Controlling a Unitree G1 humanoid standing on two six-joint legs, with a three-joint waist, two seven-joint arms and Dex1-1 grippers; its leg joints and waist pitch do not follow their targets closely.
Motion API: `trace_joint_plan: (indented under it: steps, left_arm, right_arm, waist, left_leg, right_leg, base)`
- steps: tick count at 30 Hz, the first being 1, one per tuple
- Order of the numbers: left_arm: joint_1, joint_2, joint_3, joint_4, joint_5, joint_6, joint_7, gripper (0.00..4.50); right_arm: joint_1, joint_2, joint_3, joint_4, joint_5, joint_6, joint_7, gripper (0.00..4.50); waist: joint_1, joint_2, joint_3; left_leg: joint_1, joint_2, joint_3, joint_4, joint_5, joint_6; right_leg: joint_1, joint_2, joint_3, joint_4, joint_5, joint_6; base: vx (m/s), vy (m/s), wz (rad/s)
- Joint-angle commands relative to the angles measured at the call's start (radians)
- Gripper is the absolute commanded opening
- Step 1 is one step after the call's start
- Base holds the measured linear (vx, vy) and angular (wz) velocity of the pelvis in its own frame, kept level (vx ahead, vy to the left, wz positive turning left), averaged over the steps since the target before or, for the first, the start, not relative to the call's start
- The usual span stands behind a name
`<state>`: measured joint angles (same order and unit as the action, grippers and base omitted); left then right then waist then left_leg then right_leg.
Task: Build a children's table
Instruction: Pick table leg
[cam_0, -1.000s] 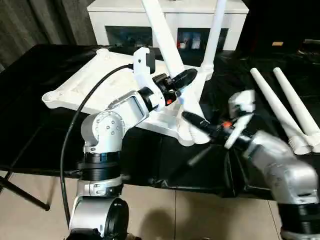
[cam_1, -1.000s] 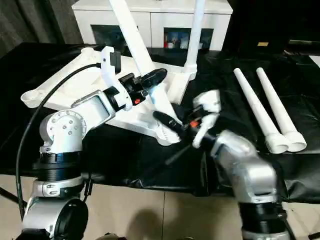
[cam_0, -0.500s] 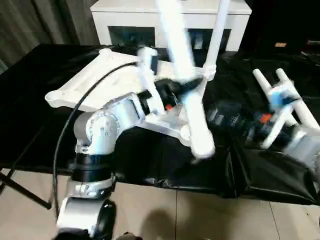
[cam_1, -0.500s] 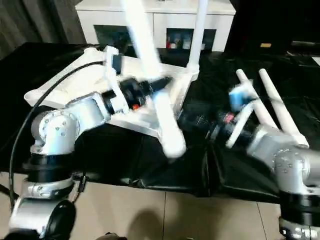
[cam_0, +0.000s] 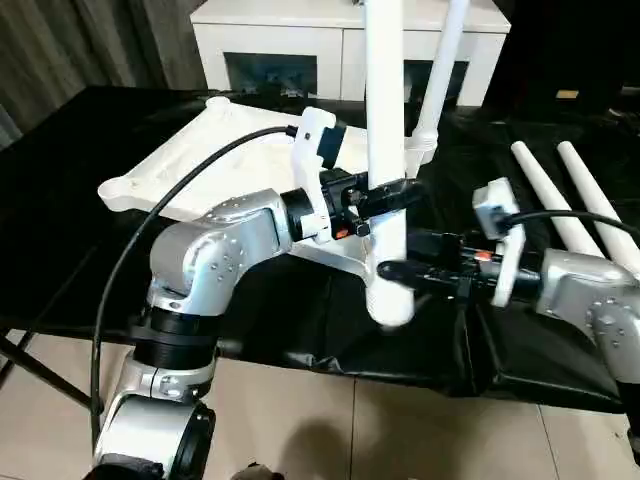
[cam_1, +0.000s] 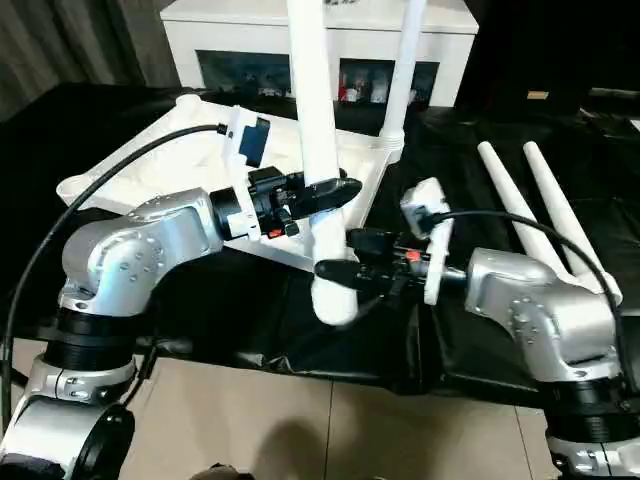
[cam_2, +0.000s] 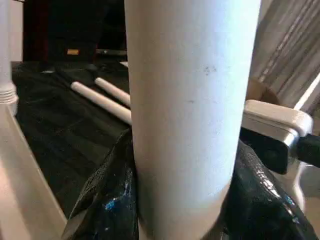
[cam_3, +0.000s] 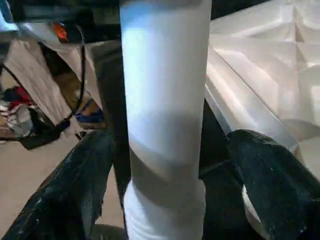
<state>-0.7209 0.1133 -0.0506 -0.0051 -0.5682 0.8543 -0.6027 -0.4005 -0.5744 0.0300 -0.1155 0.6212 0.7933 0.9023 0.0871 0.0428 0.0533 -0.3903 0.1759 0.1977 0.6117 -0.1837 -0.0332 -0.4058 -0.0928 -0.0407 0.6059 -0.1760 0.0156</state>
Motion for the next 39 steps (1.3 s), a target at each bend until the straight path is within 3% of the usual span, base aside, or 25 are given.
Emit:
trace_joint_plan:
  steps: [1,13,18,35,39]
  left_arm:
    - [-0.02,0.009,-0.013,-0.005,0.018,-0.016,0.006,1.88]
    - [-0.01,0.004,-0.047,-0.003,0.038,-0.046,-0.009,1.88]
    - [-0.008,0.003,-0.052,-0.012,0.035,-0.045,-0.013,1.88]
    - [-0.001,0.017,-0.075,-0.024,0.043,-0.053,-0.033,1.88]
    - [-0.005,0.018,-0.066,-0.029,0.04,-0.051,-0.031,1.88]
  right_arm:
    - [-0.017,0.0,0.004,-0.001,-0.008,-0.001,-0.014,4.0]
    - [-0.022,0.055,0.034,-0.005,-0.006,0.007,-0.021,4.0]
    - [-0.02,0.06,0.049,0.004,-0.015,0.013,-0.017,3.38]
    - [-0.02,0.07,0.05,0.017,-0.016,0.015,-0.016,2.0]
    - [-0.018,0.067,0.058,0.034,-0.036,0.004,-0.02,1.88]
  waist:
    - [-0.001,-0.03,-0.074]
    - [-0.002,-0.029,-0.074]
    - [-0.002,-0.034,-0.073]
    - [-0.002,-0.03,-0.074]
    - [-0.002,-0.03,-0.074]
  left_leg:
    - [0.018,0.04,-0.019,-0.062,-0.088,0.061]
    - [0.018,0.041,-0.02,-0.063,-0.109,0.053]
    - [0.017,0.039,-0.019,-0.063,-0.108,0.052]
    - [0.018,0.04,-0.019,-0.063,-0.111,0.047]
    - [0.018,0.04,-0.019,-0.063,-0.111,0.046]
  right_leg:
    - [0.049,-0.042,0.029,-0.064,-0.179,-0.217]
    - [0.048,-0.042,0.029,-0.065,-0.199,-0.217]
    - [0.049,-0.042,0.029,-0.065,-0.205,-0.214]
    - [0.049,-0.042,0.029,-0.063,-0.199,-0.216]
    - [0.048,-0.042,0.03,-0.063,-0.197,-0.217]
  base:
    - [0.0,0.0,0.0]
    - [0.0,0.0,0.0]
    - [0.0,0.0,0.0]
    - [0.0,0.0,0.0]
    - [0.0,0.0,0.0]
